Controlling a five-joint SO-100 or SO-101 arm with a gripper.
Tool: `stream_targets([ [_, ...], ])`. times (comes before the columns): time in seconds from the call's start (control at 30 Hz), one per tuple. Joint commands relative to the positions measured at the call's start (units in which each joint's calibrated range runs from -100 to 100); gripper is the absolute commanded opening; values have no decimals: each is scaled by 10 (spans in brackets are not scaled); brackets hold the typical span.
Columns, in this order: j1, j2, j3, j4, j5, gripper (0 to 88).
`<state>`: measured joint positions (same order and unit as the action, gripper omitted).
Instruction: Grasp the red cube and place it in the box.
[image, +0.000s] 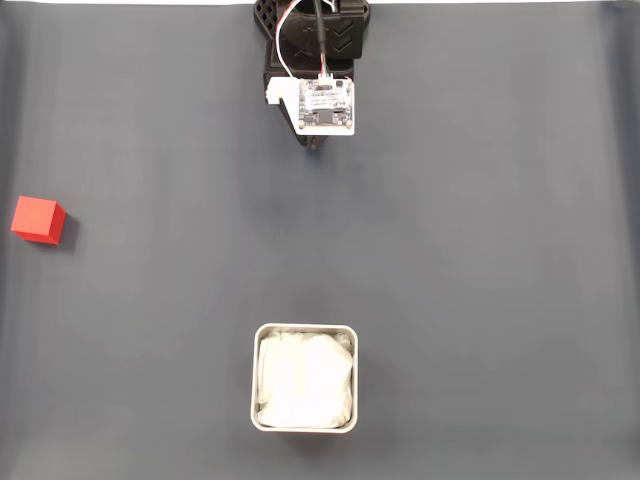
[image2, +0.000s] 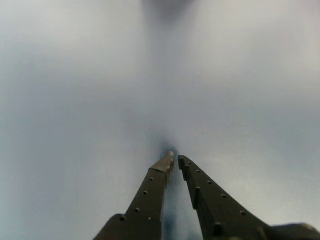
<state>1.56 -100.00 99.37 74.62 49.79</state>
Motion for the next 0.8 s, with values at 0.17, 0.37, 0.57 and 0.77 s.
stream_targets([
  [0.17,-1,1,5,13,-3,4],
  [0.37,-1,1,5,13,-3,6],
  [0.57,-6,1,5,13,-3,6],
  [0.77,-6,1,5,13,-3,1],
])
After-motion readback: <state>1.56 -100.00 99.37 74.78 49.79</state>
